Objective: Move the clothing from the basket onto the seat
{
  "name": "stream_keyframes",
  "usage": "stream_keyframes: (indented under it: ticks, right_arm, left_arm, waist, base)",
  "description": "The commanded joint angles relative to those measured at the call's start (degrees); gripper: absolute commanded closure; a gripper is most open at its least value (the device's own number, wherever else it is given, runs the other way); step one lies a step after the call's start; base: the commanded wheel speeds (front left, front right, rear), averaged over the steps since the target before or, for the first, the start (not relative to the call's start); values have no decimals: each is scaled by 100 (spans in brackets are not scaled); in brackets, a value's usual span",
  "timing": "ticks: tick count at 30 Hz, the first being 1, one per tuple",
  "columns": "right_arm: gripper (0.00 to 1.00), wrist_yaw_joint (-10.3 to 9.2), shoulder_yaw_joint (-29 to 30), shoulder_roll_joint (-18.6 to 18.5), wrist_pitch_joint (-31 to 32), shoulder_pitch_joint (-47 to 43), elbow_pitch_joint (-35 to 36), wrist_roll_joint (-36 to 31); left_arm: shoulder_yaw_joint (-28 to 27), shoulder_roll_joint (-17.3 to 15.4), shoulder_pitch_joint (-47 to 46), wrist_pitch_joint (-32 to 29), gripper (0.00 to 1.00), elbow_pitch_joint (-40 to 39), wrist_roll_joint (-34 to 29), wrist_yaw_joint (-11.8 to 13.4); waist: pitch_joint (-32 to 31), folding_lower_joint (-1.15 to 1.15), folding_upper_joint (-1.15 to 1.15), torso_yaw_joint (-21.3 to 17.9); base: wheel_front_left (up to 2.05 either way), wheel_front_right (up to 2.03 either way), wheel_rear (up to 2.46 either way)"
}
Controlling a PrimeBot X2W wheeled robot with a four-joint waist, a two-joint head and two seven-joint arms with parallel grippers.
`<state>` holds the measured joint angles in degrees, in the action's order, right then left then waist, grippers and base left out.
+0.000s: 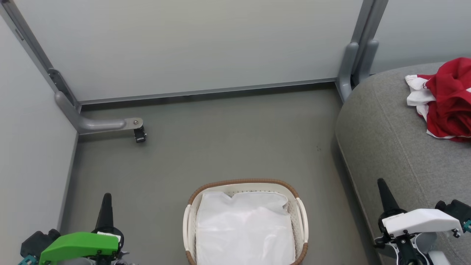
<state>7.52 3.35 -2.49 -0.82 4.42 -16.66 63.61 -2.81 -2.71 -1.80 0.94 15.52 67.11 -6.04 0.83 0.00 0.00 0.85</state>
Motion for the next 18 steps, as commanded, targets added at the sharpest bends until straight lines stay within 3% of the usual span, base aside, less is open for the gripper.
stream_keyframes:
  ticks: [1, 18]
  right_arm:
    - [100, -3, 37, -32, 47, 128, 84, 162]
    - [100, -3, 137, -40, 288, 145, 152, 1091]
  left_arm:
    - [-40, -23, -138, -47, 100, -54, 134, -20]
    - [-165, -25, -264, -293, 100, -94, 958, -67]
  waist:
    - [-2, 0, 0, -2]
    - [-20, 0, 0, -26]
  base:
    - [0, 0, 0]
    - [0, 0, 0]
